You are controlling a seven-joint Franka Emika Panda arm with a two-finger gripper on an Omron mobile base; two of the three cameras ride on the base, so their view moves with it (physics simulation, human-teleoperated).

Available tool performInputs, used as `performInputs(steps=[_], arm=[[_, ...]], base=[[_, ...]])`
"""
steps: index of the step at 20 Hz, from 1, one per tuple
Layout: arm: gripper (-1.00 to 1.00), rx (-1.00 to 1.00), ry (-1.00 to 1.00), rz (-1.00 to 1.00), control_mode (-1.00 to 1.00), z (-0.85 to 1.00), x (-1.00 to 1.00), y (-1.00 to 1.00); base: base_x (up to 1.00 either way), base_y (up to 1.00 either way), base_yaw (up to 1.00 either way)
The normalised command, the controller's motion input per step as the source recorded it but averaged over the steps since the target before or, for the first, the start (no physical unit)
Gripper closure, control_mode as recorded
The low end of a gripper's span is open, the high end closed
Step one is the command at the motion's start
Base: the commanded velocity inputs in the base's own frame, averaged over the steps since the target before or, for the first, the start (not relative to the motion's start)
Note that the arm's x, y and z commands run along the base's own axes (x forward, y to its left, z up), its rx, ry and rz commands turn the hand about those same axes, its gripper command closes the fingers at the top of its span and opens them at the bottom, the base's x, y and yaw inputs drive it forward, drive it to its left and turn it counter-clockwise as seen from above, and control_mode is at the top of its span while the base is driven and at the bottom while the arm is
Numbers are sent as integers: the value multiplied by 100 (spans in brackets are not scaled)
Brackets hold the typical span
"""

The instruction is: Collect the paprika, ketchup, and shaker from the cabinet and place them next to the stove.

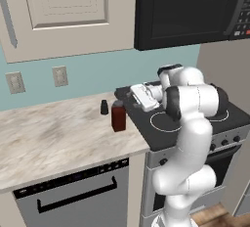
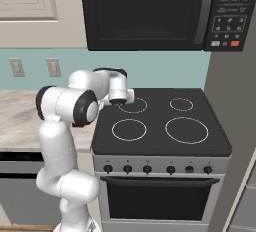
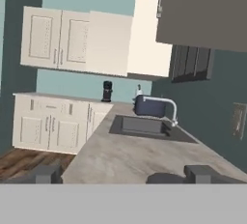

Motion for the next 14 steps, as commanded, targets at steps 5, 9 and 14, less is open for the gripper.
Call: performInputs(steps=[5,9,14], arm=[[-100,0,-9,-12,-100,30,-99,0],[-100,0,-10,-13,-100,42,-100,0],[-100,0,-8,-14,-100,50,-94,0]], base=[[0,0,0],[0,0,0],[0,0,0]])
